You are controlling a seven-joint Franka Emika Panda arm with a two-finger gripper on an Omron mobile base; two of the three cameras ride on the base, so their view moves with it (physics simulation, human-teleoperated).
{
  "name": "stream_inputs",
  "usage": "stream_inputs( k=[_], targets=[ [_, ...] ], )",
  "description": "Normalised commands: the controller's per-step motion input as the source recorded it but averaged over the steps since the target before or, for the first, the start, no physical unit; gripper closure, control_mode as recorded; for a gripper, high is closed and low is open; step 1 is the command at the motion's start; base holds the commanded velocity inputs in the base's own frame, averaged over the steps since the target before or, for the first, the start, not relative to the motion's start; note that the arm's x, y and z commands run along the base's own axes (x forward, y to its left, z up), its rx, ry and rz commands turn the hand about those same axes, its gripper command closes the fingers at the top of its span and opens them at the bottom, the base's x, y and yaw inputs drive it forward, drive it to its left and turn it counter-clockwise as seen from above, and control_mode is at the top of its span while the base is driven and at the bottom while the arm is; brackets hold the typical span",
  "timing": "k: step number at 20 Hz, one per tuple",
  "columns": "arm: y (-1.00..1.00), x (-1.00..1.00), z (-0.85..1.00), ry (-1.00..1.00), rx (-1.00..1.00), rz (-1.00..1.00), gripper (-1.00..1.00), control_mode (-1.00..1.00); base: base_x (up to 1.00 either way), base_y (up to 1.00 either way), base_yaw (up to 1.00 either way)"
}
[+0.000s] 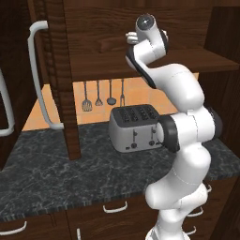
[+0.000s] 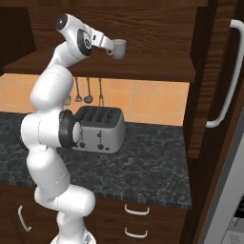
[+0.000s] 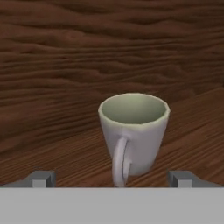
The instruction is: Gather all objects into one cabinet and sort the glasses and bowls to opposite sides.
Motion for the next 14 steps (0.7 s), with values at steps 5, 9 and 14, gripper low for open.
stream_inputs(
  k=[5,9,14],
  targets=[
    [-0.18,0.18,0.0,0.01,0.0,0.0,-1.0,-1.0,0.0,0.0,0.0],
    [-0.2,0.08,-0.09,0.0,0.0,0.0,-1.0,-1.0,0.0,0.0,0.0],
    [-0.02,0.17,-0.13,0.0,0.0,0.0,-1.0,-1.0,0.0,0.0,0.0]
  ],
)
